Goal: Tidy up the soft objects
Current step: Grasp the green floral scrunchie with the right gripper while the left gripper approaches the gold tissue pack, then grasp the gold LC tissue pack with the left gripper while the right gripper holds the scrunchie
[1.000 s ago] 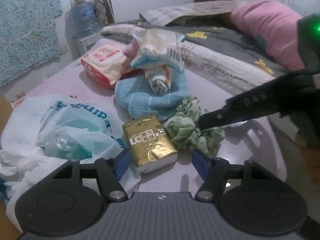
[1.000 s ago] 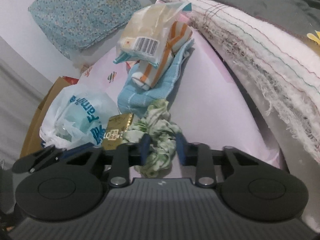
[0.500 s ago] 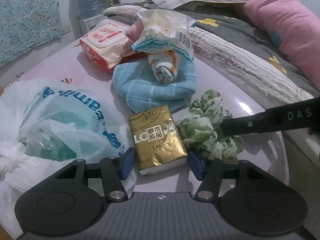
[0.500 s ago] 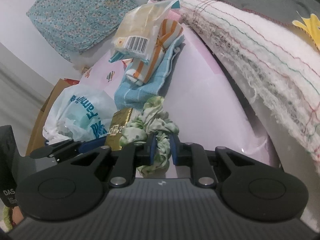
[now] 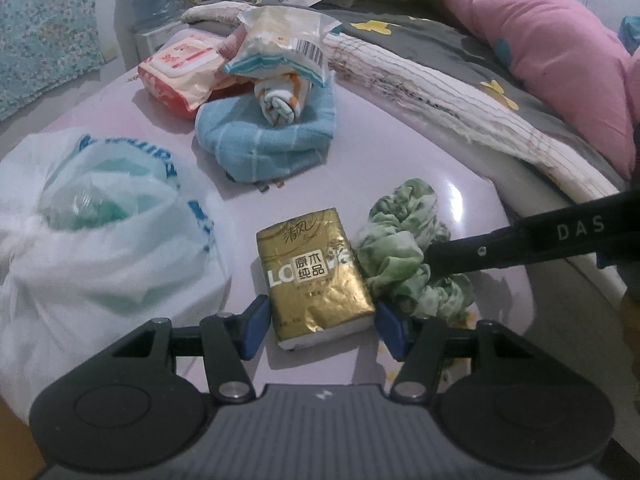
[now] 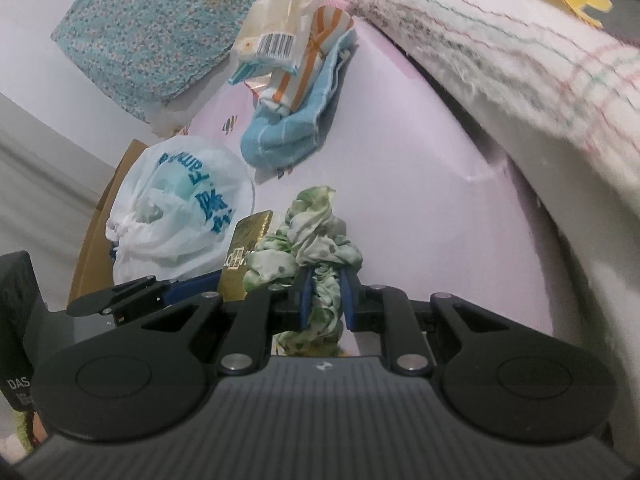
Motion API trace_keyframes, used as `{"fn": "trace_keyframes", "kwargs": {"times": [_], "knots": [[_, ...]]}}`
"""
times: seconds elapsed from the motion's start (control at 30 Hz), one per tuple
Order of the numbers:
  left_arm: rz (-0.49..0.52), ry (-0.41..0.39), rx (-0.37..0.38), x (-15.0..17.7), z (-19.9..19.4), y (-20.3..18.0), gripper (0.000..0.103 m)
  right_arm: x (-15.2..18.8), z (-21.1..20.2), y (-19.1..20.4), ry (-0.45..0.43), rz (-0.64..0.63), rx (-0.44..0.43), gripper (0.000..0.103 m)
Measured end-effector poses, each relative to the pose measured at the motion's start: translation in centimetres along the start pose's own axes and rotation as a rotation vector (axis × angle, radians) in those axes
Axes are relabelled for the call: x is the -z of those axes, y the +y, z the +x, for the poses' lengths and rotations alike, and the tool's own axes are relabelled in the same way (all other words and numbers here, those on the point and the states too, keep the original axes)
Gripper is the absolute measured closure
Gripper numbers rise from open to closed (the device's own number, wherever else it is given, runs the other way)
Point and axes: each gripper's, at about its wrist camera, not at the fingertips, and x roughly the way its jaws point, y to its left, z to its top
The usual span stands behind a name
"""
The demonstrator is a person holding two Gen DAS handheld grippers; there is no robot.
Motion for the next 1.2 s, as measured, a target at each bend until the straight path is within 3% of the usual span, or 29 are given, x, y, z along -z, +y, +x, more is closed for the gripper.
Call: {"fn": "trace_keyframes", "kwargs": {"times": [0.17, 0.3, 0.37, 0.57, 0.83, 1.0, 1.2], "knots": [[-0.017, 0.003, 0.025, 0.9, -0.9, 0.7, 0.044, 0.8, -0.4, 0.1, -0.001, 0.009, -0.004, 0.086], [-0.033, 0.0, 0.047, 1.1, -1.6, 1.2, 0.034, 0.6, -0.6, 0.3, -0.007, -0.003, 0.011, 0.084], [-0.035, -0.005, 0.056, 1.0, -1.8, 1.3, 0.028, 0.4, -0.8, 0.4, -0.012, -0.006, 0.012, 0.075], [-0.093, 0.009, 0.075, 0.0, -1.3, 2.1, 0.026, -0.4, -1.3, 1.1, -0.026, -0.048, 0.023, 0.051], [-0.152, 0.072, 0.106, -0.5, 1.3, 3.1, 0.031, -0.5, 0.2, 2.4, 0.013, -0.114, 0.04, 0.051], [-0.133, 0.054, 0.092, -0.4, 1.4, 3.0, 0.04, -0.4, 0.9, 3.5, 0.032, -0.185, 0.073, 0.051], [-0.131, 0.039, 0.089, -0.3, 1.2, 3.1, 0.043, -0.5, 1.3, 4.4, 0.048, -0.233, 0.107, 0.054]]}}
